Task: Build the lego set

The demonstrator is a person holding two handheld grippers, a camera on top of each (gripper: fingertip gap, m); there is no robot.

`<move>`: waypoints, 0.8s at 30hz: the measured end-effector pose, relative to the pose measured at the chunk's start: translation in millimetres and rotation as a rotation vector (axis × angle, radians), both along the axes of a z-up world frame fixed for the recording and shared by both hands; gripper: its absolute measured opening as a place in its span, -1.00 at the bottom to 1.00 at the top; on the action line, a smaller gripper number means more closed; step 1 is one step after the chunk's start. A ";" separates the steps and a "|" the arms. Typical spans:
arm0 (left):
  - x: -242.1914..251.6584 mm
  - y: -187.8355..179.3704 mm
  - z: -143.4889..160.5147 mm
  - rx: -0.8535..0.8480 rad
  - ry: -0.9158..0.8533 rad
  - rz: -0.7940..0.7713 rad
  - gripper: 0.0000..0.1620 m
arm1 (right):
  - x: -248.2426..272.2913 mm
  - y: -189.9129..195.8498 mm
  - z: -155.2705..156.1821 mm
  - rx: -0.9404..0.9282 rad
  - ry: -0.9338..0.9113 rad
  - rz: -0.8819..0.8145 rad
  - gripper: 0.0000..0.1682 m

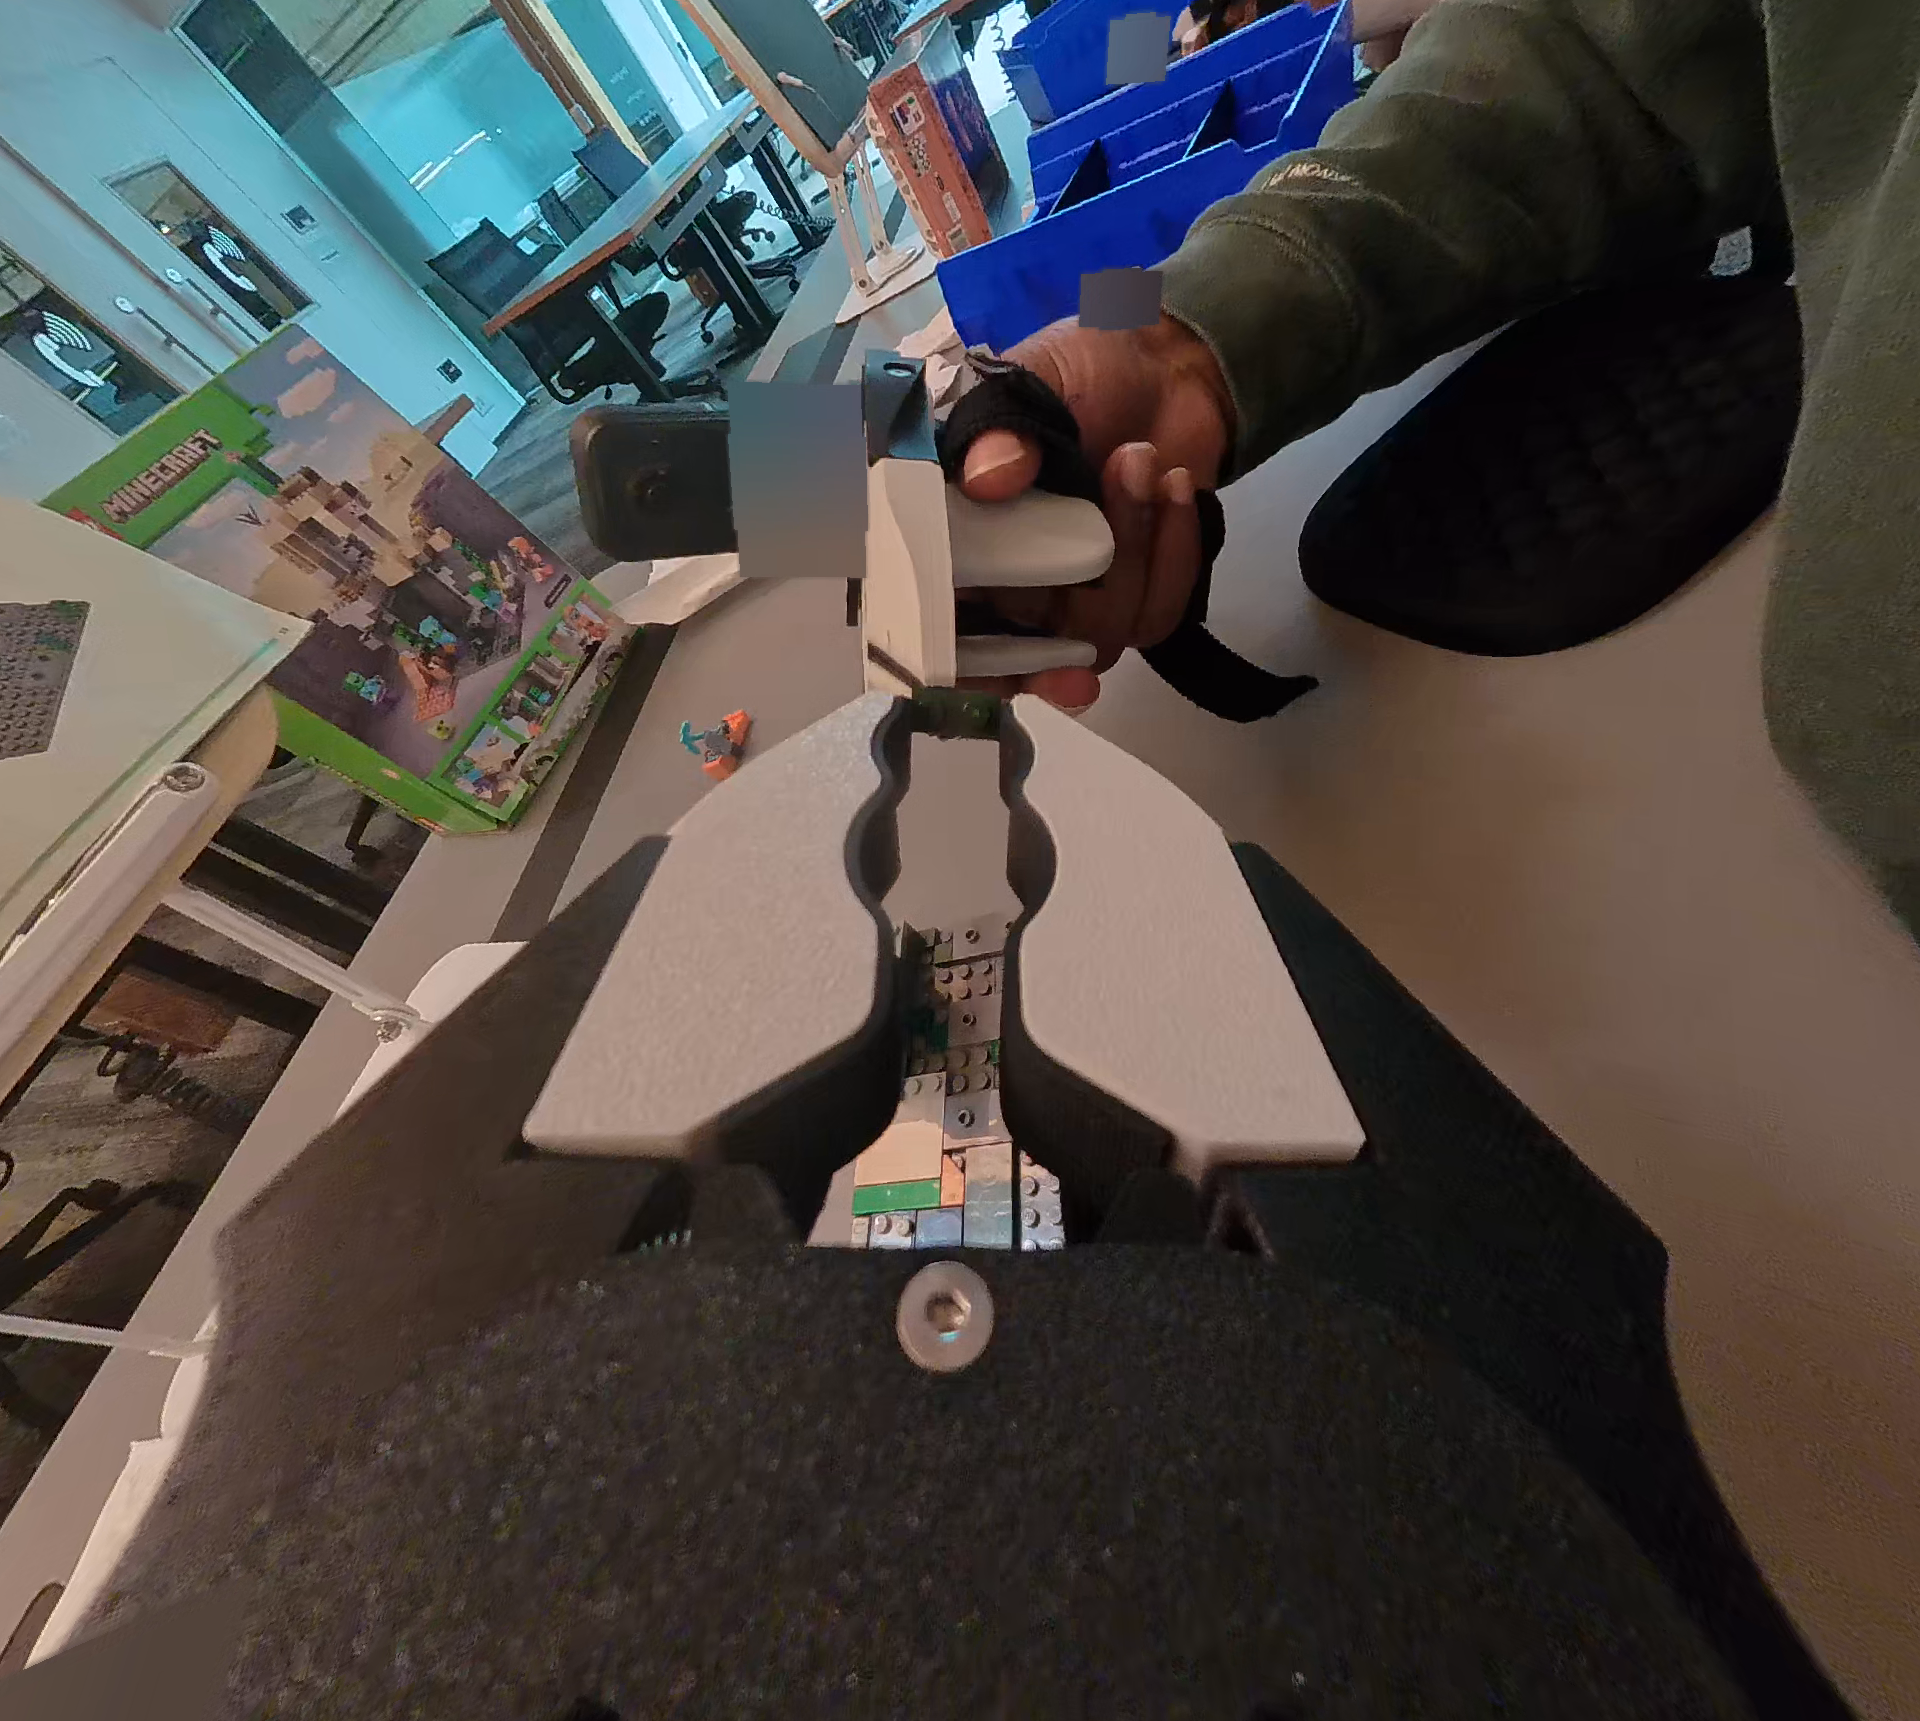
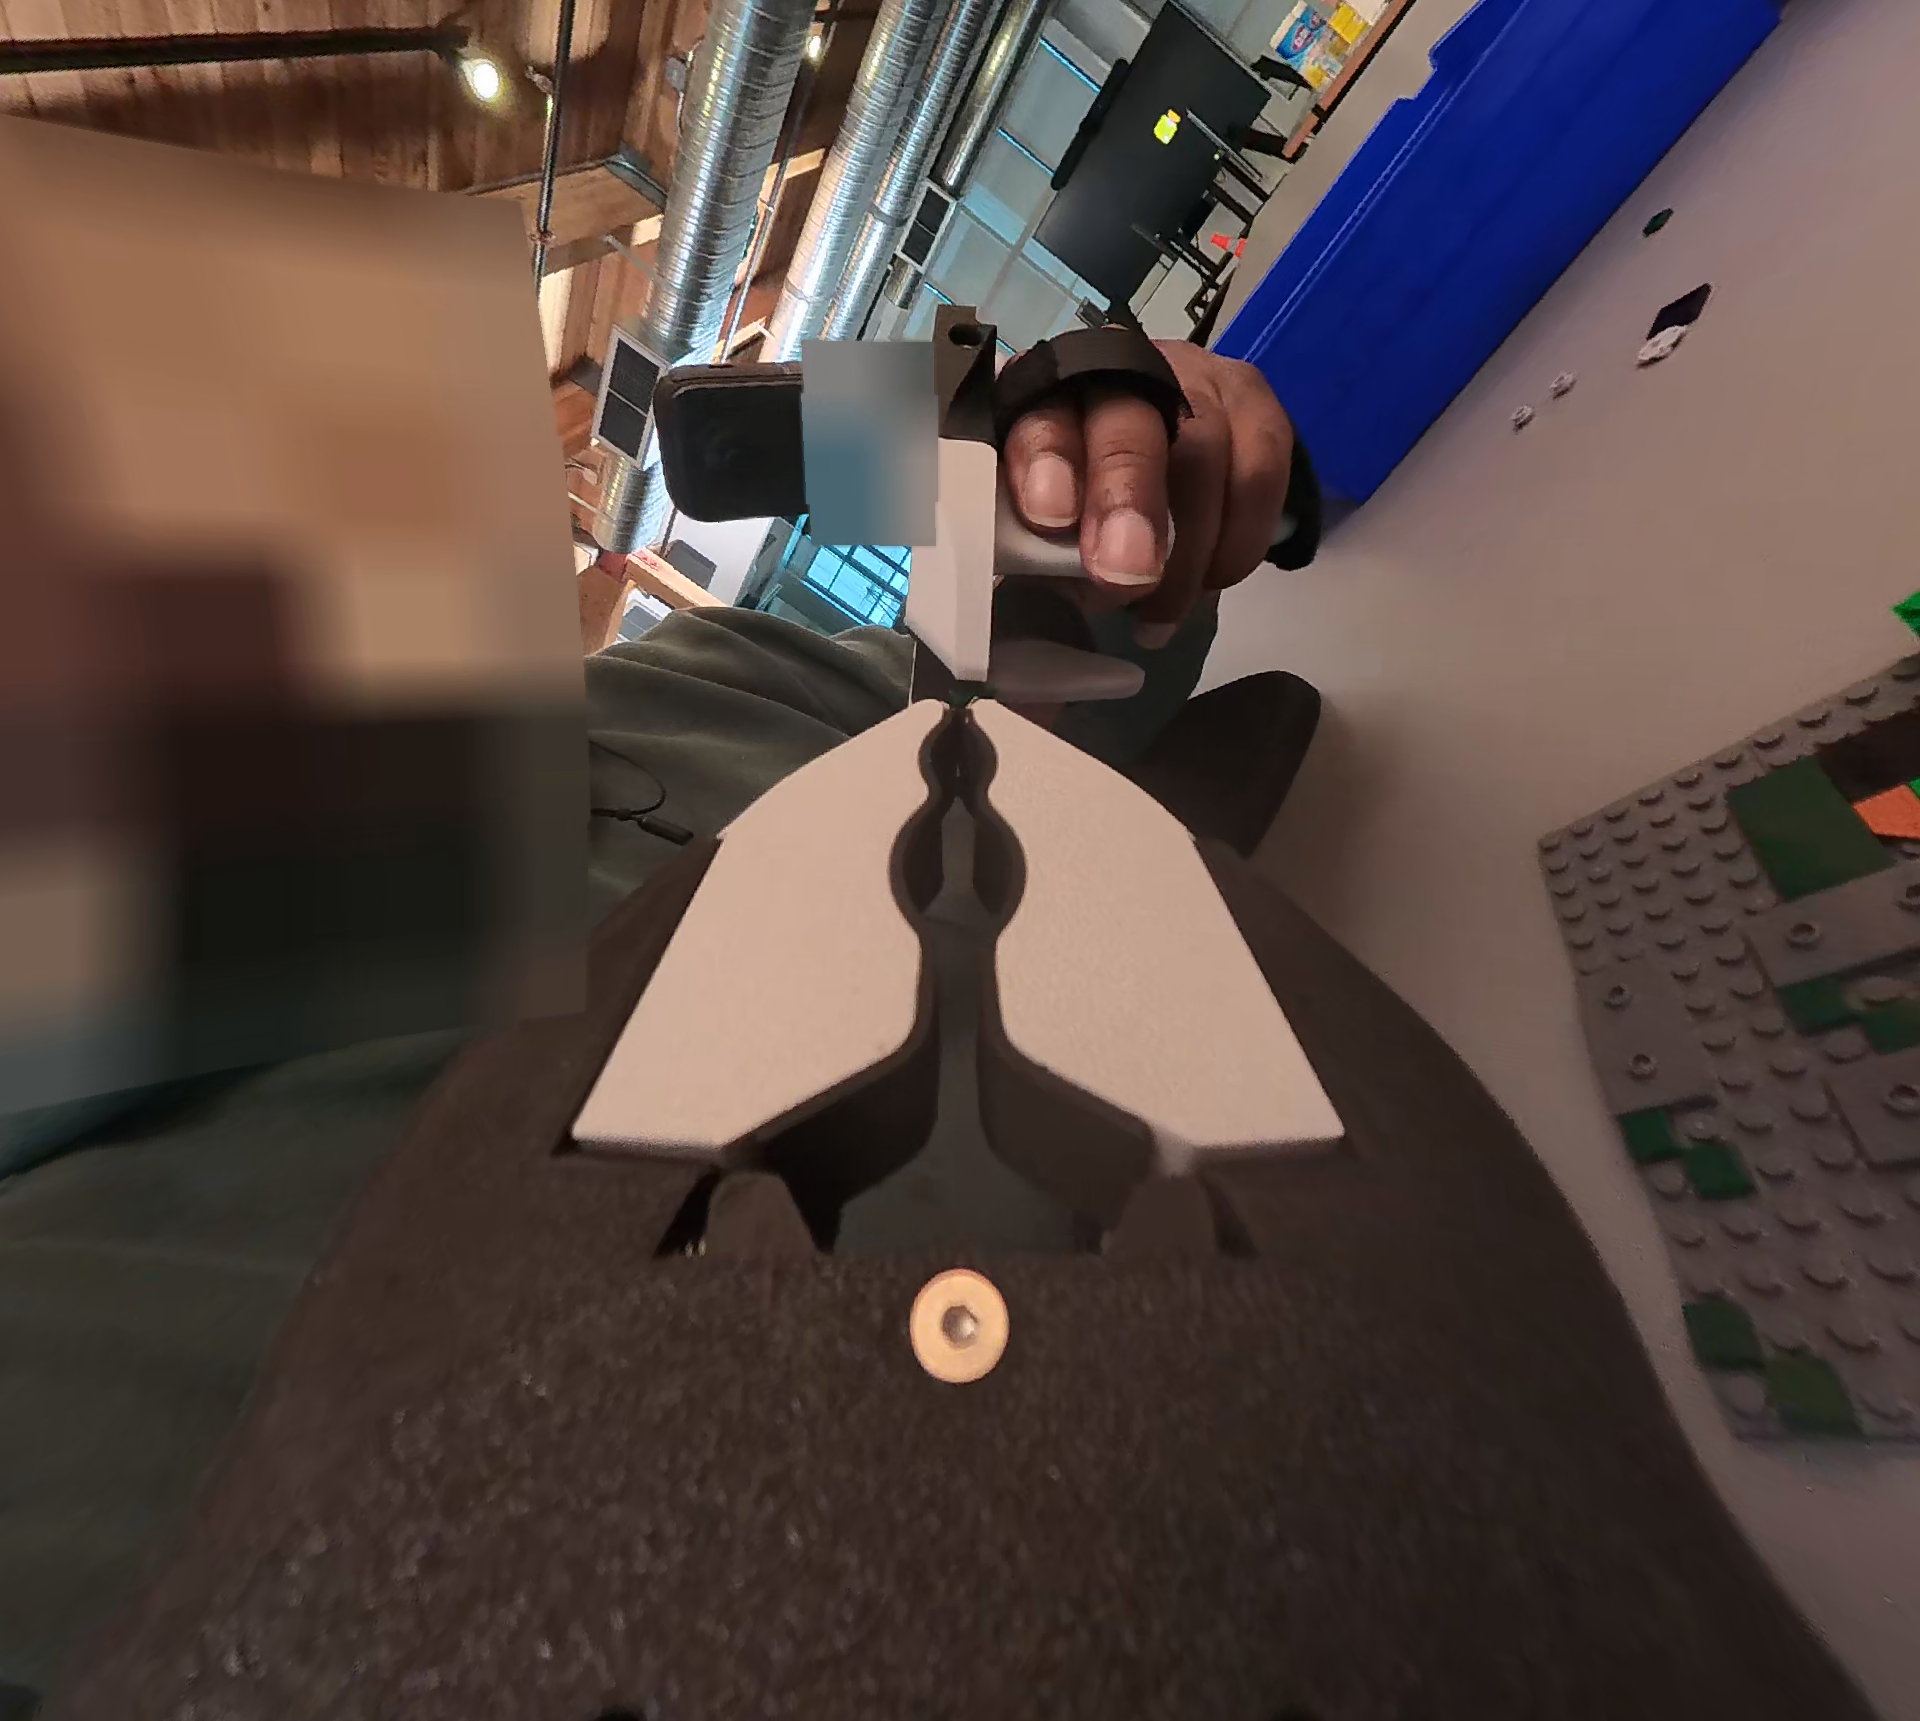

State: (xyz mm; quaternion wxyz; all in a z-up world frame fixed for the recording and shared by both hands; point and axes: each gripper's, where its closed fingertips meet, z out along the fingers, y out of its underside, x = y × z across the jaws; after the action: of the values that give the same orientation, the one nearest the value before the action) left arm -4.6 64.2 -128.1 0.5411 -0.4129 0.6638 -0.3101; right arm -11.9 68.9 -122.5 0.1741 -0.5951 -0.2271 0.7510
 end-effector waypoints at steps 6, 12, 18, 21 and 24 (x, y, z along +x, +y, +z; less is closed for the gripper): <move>-2.8 34.0 -7.0 -0.090 0.119 0.117 -0.81 | 16.9 21.7 -4.3 0.117 -0.046 -0.135 -0.94; 0.5 84.1 -40.1 -0.218 0.344 0.179 -0.81 | 51.1 42.4 -27.0 0.326 -0.221 -0.324 -0.91; 15.9 100.3 -64.5 -0.256 0.498 0.178 -0.81 | 72.7 47.9 -55.8 0.536 -0.421 -0.429 -0.93; 19.9 104.1 -73.0 -0.257 0.562 0.186 -0.81 | 78.0 48.6 -64.5 0.644 -0.523 -0.452 -0.98; 21.5 105.7 -77.0 -0.269 0.603 0.188 -0.81 | 76.9 46.0 -64.3 0.695 -0.551 -0.449 -1.00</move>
State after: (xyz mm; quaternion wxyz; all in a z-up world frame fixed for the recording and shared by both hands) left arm 16.9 169.8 -205.1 0.2877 -0.6130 0.7060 -0.2075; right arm 65.0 114.9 -186.8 0.4531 -0.7124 -0.3678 0.3899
